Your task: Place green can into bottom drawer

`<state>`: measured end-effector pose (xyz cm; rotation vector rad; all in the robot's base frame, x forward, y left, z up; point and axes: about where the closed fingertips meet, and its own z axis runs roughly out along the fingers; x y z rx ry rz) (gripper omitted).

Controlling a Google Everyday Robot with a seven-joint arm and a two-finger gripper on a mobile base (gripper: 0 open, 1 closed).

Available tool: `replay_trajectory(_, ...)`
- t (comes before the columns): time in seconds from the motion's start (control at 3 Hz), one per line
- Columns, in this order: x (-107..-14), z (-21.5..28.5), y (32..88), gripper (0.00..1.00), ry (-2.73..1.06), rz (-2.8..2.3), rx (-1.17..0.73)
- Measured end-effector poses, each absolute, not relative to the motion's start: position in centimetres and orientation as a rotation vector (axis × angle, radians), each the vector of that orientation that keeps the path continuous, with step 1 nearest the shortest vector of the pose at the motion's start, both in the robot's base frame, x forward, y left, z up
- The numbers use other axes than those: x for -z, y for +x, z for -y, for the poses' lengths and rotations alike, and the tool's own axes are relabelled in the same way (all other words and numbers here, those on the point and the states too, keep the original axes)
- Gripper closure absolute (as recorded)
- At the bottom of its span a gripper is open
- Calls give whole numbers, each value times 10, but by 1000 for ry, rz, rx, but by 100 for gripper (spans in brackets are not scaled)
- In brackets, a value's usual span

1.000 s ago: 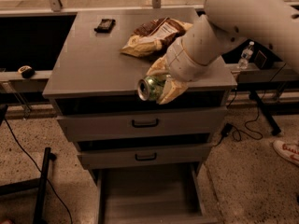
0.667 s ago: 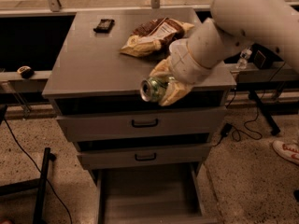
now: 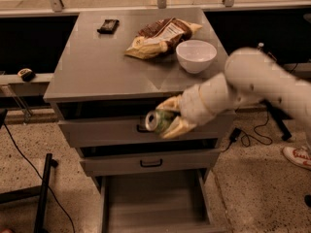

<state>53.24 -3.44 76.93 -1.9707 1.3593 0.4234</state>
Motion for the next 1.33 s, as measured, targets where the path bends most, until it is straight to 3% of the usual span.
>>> replay_trajectory(0.33,-692,24,495,100,-1748,-1334,-601)
replay_trajectory(0.67,-662,55,488,100,-1634,-1386,-592)
replay_trajectory(1.0,-662,55,488,100,-1633,-1387,-592)
replay_trajectory(1.33,-602,99,496,100,-1514,-1470,-573)
